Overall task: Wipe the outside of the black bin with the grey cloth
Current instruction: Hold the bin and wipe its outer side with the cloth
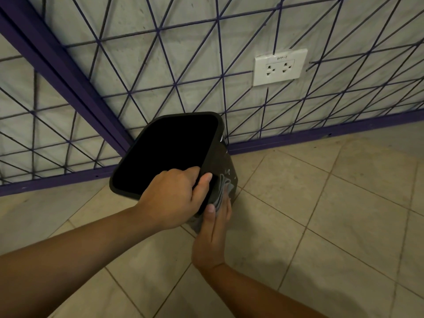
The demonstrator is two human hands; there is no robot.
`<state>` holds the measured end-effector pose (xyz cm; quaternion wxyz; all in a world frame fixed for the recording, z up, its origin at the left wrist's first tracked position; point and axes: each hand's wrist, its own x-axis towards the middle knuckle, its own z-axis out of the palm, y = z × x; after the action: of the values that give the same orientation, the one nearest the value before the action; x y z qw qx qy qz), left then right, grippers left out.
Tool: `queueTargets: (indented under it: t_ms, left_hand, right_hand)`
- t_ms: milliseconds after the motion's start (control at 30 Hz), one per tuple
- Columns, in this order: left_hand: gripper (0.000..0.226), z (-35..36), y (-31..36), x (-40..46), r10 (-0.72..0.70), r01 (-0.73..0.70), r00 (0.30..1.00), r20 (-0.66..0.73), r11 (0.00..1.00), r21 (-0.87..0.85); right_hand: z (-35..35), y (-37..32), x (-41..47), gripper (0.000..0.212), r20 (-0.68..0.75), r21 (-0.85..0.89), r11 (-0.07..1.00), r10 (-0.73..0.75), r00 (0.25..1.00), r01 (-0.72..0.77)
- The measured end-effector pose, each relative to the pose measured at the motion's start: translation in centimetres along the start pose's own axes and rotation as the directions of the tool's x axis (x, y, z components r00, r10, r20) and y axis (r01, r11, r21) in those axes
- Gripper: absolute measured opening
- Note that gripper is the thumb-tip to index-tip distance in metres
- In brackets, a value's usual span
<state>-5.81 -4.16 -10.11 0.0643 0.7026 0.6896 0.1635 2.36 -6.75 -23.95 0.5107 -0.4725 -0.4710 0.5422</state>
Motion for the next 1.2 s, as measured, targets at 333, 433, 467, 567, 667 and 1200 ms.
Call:
queueTargets:
  t_ms: [333,433,467,567,667,1200]
  left_hand:
    - [0.043,1.2,2.2,0.0,0.019,-0.030,0.995,0.094,0.993,0.113]
    - [0.038,1.8,2.9,0.2,0.020,-0.038,0.992,0.125,0.988,0.150]
    - [0.038,1.8,2.9,0.4,0.013,-0.033,0.992,0.123,0.987,0.158]
    - [0.040,1.7,2.5,0.7,0.005,-0.025,0.992,0.126,0.987,0.162]
    - [0.038,2.1,2.8,0.6,0.028,-0.059,0.987,0.157,0.979,0.197]
    - [0.052,2.9,2.4,1.0,0.084,-0.128,0.968,0.238,0.976,0.175]
  right_hand:
    - [-1.6,2.3,1.9,0.099,-0.097,0.139,0.983,0.133,0.986,-0.119]
    - [-1.6,3.1,2.7,0.105,-0.105,0.159,0.969,0.209,0.972,-0.191]
    - [-1.5,3.0,2.7,0.104,-0.096,0.159,0.963,0.235,0.967,-0.219]
    - [-1.2,2.6,1.5,0.099,-0.112,0.178,0.961,0.234,0.966,-0.212]
    - [-1.1,3.9,1.0,0.095,-0.085,0.230,0.948,0.245,0.966,-0.220]
    - [1.5,7.0,1.0,0.073,-0.140,0.346,0.893,0.353,0.925,-0.289]
